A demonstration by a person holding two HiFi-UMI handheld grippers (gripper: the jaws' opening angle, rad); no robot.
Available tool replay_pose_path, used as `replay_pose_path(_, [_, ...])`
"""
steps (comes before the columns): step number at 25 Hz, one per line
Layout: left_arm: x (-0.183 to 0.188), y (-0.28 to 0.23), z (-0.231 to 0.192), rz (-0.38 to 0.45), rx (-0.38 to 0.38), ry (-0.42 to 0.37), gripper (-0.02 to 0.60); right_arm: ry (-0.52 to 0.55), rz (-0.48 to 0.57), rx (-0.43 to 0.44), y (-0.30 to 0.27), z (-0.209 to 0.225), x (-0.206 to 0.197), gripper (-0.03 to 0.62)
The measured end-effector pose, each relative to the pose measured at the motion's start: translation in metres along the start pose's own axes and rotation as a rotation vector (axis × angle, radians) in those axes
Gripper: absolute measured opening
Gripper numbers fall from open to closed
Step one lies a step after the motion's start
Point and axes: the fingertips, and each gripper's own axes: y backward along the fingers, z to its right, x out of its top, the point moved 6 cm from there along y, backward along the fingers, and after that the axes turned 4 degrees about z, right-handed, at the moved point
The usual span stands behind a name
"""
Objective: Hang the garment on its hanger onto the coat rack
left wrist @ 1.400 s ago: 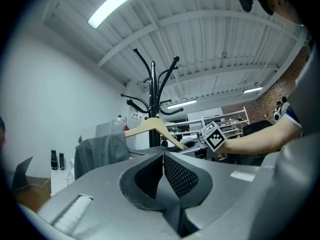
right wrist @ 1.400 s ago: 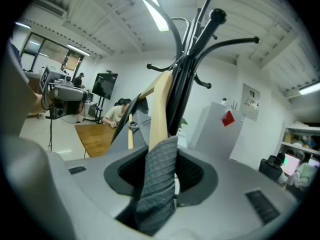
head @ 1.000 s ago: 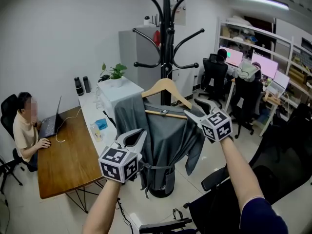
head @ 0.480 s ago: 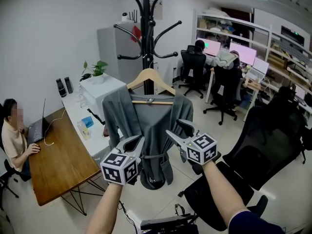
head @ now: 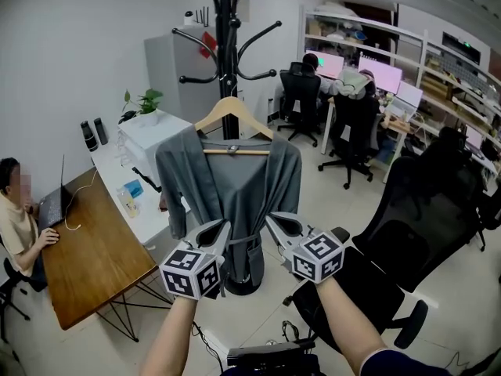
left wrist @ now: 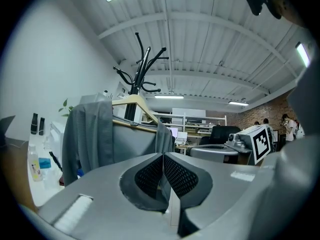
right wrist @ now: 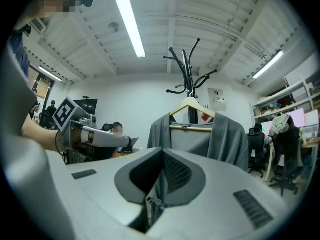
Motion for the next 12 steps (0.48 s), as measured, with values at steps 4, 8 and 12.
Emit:
replay_pose_path(4, [-0.003,0.001,0.002,-0.005,0.002,0.002,0.0,-0.003,-0.009,0.024,-0.001,-0.005,0.0,0.0])
replay_pose_path(8, [-0.001,0.002,0.0,0.004,0.012,0.003,0.0,-0.001,0.0,0.05,-0.006,-0.009,0.006,0.002])
replay_pose_path(12, [0.001,0.003,-0.001,0.013,0.019,0.004,0.0,-0.013,0.013,0.059,-0.007,-0.01,0.009,0.002])
